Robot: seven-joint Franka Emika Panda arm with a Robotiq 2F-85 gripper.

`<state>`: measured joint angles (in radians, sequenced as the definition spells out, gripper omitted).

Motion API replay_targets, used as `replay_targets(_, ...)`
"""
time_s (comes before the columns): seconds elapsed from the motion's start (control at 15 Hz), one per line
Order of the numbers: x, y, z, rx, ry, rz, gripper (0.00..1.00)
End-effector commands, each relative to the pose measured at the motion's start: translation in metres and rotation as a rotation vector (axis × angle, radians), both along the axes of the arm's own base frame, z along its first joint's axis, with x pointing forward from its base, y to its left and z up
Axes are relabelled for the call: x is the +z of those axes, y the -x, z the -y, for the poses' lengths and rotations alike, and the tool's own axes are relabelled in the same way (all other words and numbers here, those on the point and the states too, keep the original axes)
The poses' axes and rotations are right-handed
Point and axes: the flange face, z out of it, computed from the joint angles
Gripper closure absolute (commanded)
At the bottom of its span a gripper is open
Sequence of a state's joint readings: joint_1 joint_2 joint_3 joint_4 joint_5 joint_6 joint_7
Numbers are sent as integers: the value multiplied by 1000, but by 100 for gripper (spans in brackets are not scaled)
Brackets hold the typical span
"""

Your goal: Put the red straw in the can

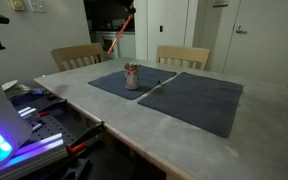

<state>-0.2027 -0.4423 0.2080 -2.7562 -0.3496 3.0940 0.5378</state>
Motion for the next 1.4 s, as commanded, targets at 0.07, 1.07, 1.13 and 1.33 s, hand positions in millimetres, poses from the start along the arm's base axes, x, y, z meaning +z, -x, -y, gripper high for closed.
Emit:
replay_targets(0.07,9,5,11,-32,24,119,98)
replay_targets(1.07,-26,-9,15,-184,36,175,98)
replay_targets(1.13,-30,-10,15,-196,38,168,98)
replay_targets(1.33,-36,-11,15,-225,37,170,98)
